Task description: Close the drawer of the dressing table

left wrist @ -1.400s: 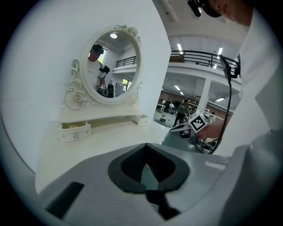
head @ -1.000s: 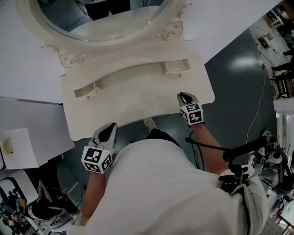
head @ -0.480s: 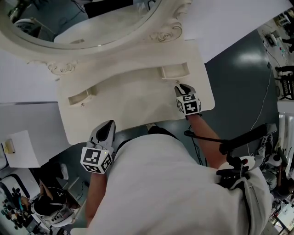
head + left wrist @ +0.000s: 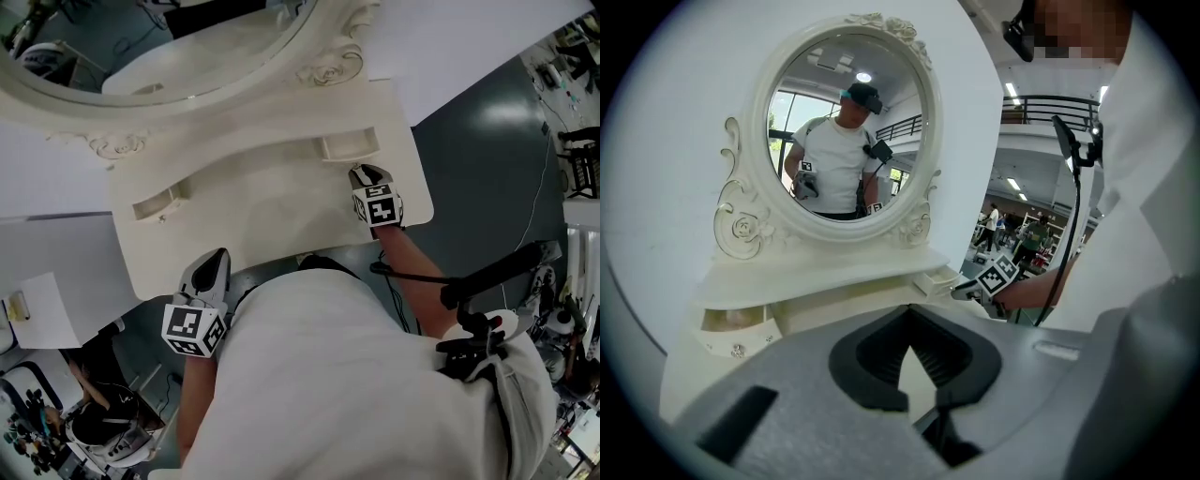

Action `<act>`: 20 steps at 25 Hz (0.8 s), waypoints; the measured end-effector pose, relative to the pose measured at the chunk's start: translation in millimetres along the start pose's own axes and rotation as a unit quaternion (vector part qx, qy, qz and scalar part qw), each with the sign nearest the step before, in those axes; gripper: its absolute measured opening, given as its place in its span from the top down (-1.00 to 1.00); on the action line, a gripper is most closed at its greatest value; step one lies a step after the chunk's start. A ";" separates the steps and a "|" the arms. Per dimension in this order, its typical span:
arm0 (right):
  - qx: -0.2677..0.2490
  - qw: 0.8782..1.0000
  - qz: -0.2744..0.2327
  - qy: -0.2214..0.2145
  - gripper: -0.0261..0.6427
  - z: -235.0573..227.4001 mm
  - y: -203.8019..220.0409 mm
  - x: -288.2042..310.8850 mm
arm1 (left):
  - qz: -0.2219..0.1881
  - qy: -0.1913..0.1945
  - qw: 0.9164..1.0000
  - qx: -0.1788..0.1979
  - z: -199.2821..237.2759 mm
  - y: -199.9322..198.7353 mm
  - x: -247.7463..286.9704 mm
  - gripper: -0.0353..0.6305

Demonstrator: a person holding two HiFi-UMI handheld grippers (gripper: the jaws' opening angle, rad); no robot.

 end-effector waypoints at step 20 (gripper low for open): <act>0.015 1.000 -0.001 0.008 0.62 0.4 -12.4 12.6 | -0.002 -0.011 1.000 -0.007 8.6 -1.7 -2.9 0.89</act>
Point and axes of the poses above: the fingertips, and each gripper's own axes: x forward along the fingers, z to its left, y out of its underside, the point moved 10 cm from there along -x, backward along the fingers, and after that the axes turned 4 degrees about -y, right-handed, at the moved point
